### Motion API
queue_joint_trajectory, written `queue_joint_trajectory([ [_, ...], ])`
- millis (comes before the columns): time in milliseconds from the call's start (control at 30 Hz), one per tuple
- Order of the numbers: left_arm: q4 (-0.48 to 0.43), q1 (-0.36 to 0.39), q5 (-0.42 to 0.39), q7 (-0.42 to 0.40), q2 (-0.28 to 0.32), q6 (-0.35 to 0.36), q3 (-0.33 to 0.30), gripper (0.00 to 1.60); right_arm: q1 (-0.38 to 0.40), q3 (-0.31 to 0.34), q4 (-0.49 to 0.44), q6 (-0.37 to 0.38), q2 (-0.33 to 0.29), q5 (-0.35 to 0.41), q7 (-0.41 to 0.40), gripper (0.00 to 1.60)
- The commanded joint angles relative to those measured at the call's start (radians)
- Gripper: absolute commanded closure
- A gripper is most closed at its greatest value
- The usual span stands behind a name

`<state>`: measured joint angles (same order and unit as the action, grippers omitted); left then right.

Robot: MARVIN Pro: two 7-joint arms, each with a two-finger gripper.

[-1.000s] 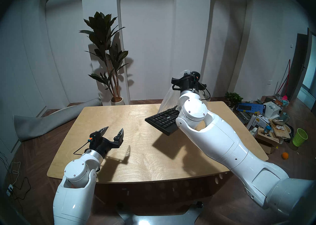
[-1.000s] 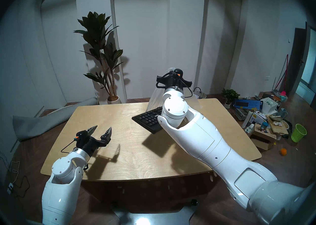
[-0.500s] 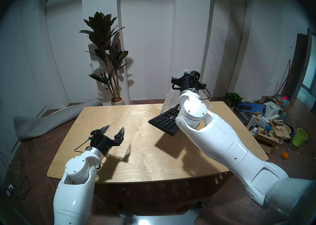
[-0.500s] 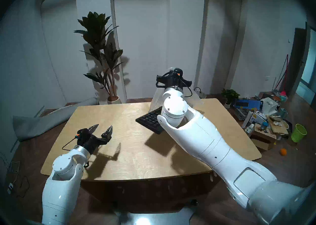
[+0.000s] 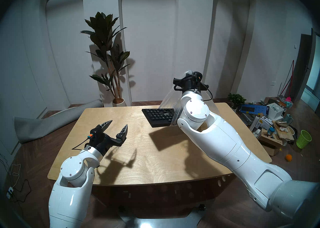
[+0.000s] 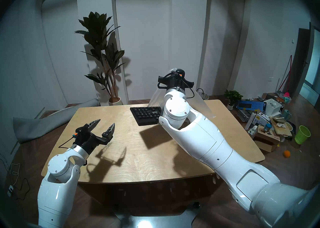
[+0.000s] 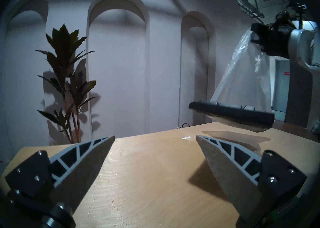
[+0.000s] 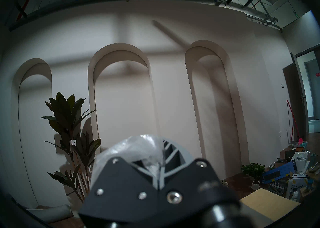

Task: Unwrap the new keyboard and set the wrapping aside

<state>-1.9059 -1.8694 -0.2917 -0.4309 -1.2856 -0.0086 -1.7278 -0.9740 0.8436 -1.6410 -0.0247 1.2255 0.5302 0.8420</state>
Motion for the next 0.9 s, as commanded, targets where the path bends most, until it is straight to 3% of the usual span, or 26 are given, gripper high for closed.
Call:
queue_joint_trajectory([
  [0,-0.101,-0.08,0.191,0.018,0.086,-0.11,-0.008,0.0,0.03,0.01,-0.023,-0.009,0.006,-0.009,-0.002,1.6],
  [133,-0.043,-0.077,0.237,0.032,0.077,-0.148,0.01,0.0,0.025,0.009,-0.017,-0.006,0.006,-0.005,-0.001,1.6],
  [433,0.064,-0.084,0.419,0.076,0.099,-0.245,0.047,0.0,0.023,0.009,-0.01,-0.005,0.007,-0.002,-0.001,1.6],
  [867,0.105,-0.004,0.684,0.161,0.146,-0.383,0.088,0.0,0.026,0.009,-0.007,-0.006,0.01,-0.002,-0.002,1.6],
])
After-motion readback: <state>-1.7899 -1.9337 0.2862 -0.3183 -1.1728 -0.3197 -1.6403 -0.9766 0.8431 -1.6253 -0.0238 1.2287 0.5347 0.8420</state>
